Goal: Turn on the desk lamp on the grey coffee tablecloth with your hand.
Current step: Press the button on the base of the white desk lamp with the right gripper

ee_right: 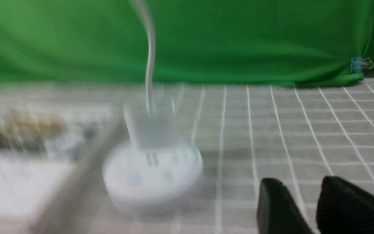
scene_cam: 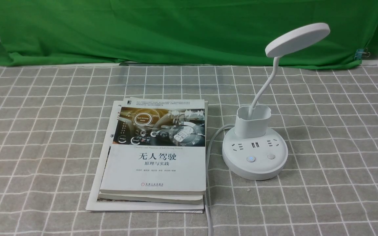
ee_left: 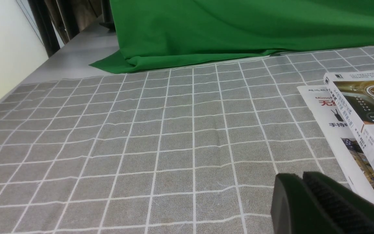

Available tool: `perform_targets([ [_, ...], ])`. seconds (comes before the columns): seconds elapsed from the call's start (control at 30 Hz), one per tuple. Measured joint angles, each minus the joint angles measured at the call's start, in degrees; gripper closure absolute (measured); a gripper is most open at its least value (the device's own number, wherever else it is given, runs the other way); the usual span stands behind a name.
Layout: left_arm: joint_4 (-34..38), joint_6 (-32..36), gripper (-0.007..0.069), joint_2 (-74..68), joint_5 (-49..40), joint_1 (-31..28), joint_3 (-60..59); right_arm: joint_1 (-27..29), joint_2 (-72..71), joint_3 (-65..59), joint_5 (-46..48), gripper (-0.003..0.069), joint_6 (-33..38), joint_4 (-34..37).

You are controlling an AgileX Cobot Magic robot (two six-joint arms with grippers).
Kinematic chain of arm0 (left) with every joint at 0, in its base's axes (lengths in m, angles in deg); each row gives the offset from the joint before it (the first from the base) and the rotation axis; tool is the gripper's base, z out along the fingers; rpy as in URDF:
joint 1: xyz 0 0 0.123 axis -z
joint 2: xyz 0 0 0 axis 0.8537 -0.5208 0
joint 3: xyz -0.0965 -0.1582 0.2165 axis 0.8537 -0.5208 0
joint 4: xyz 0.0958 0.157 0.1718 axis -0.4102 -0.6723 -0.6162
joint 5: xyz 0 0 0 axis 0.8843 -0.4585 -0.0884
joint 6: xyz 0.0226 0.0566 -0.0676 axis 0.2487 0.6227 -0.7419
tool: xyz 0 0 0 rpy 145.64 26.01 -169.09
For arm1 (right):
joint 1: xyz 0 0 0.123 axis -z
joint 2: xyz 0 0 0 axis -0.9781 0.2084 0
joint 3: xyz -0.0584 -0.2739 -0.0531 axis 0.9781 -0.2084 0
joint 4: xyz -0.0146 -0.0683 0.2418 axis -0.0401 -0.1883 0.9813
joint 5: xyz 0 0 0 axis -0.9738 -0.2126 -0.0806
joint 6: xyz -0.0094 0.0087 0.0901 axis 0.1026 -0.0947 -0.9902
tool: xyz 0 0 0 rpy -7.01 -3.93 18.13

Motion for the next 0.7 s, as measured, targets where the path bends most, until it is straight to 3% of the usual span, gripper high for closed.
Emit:
perform_targets([
  [0.03,0.0,0.0,0.0606,0.0,0.0,0.0,0.0,0.0,0.0,0.0,-4.1,0.0414,-6.1,1.4],
  [0.1,0.0,0.0,0.0606,0.0,0.0,0.0,0.0,0.0,0.0,0.0,-7.6,0.0414,-11.2,2.0],
  [0.27,0.0,0.0,0.0606,0.0,0.0,0.0,0.0,0.0,0.0,0.0,-13.9,0.0426,-17.2,2.5],
  [0.33,0.0,0.0,0.0606,0.0,0.0,0.0,0.0,0.0,0.3,0.7,-11.6,0.0486,-17.7,2.5],
  [0.4,0.0,0.0,0.0606,0.0,0.0,0.0,0.0,0.0,4.0,5.9,-3.1,0.0582,-14.8,2.5],
  [0.47,0.0,-0.1,0.0606,0.0,0.0,0.0,0.0,0.0,9.8,12.9,5.1,0.0617,-9.9,2.5],
  [0.7,0.0,0.0,0.0606,0.0,0.0,0.0,0.0,0.0,38.6,36.9,33.4,0.0622,1.4,-0.6],
])
